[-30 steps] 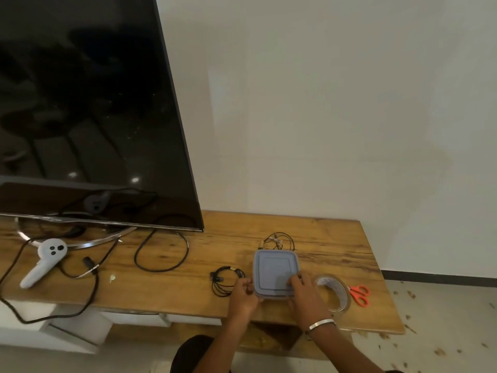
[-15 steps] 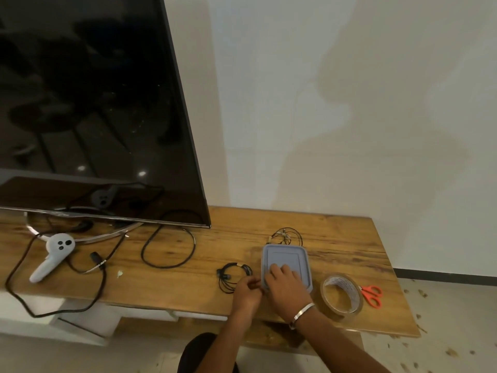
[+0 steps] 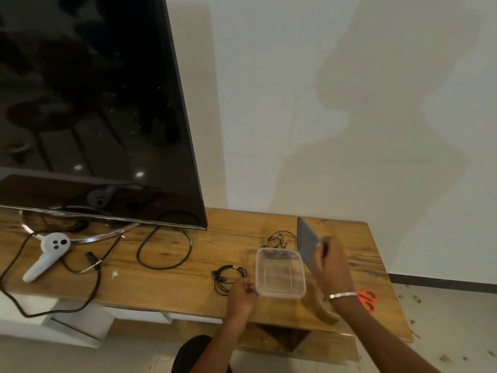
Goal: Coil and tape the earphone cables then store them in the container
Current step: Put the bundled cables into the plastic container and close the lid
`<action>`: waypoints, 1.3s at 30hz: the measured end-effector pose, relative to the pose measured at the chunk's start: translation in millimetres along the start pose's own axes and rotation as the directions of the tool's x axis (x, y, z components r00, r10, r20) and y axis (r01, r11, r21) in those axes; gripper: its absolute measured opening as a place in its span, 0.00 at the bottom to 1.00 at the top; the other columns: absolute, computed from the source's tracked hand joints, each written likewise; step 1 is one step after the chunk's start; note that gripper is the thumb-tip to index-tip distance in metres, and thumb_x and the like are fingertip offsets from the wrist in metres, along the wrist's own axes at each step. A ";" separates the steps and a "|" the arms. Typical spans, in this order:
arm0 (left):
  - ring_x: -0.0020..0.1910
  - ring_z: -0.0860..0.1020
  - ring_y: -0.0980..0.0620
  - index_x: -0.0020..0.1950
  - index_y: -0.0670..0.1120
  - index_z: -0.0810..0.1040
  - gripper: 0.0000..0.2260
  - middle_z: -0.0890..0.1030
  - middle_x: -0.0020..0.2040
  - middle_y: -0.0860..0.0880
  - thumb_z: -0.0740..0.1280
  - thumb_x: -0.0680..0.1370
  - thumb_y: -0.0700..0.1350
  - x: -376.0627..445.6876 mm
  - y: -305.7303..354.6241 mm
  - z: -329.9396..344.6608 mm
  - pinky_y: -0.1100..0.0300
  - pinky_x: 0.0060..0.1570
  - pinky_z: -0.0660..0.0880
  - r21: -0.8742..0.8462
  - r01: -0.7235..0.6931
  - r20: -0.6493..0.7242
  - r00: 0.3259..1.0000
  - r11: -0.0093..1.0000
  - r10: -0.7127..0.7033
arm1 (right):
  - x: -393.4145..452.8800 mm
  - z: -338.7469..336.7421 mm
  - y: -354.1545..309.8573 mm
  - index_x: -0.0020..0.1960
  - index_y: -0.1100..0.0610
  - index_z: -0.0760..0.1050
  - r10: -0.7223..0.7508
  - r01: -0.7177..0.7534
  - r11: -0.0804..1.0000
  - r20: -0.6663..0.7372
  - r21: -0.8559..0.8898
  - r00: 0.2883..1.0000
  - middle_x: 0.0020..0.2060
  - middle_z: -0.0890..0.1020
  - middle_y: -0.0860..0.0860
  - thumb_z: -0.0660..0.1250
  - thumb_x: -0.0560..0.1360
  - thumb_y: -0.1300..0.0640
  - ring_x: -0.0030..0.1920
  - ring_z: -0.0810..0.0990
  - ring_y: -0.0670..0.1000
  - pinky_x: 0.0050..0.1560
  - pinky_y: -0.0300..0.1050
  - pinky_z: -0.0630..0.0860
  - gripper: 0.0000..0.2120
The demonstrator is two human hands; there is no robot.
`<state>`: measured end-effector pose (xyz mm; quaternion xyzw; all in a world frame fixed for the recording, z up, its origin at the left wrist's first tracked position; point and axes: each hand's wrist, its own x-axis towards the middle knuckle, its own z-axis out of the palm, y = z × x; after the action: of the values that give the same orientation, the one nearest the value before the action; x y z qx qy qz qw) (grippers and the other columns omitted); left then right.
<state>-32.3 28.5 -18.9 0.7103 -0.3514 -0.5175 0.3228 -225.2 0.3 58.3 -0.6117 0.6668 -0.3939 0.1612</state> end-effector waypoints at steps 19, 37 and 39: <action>0.61 0.71 0.43 0.57 0.42 0.73 0.21 0.74 0.58 0.44 0.68 0.75 0.57 59.9 4.5 -74.7 0.53 0.58 0.68 0.673 0.060 -0.174 0.982 0.737 0.079 | 76.4 -18.1 126.0 0.53 0.71 0.76 0.710 -0.688 0.669 -0.031 -0.281 0.704 0.50 0.80 0.69 0.62 0.74 0.65 0.51 0.79 0.67 0.51 0.55 0.76 0.11; 0.46 0.78 0.48 0.52 0.41 0.77 0.08 0.80 0.51 0.43 0.68 0.77 0.44 61.4 -2.5 -70.2 0.61 0.40 0.71 0.643 0.086 -0.143 0.990 0.761 0.009 | 122.9 125.4 36.2 0.69 0.53 0.66 0.268 0.145 0.845 0.641 -0.515 0.719 0.66 0.67 0.55 0.70 0.72 0.47 0.67 0.65 0.60 0.64 0.55 0.69 0.30; 0.42 0.76 0.50 0.49 0.42 0.77 0.05 0.80 0.49 0.44 0.68 0.77 0.43 63.9 -2.6 -77.3 0.61 0.38 0.71 0.621 0.050 -0.115 0.993 0.782 0.028 | 127.2 128.2 36.7 0.66 0.55 0.68 0.279 0.101 0.868 0.645 -0.486 0.712 0.63 0.72 0.56 0.72 0.70 0.48 0.63 0.71 0.59 0.61 0.51 0.72 0.28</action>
<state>56.5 -16.0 -33.7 0.8084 -0.4786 -0.3315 0.0874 -186.5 -163.8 -16.1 -0.7002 0.6626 0.0560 0.2599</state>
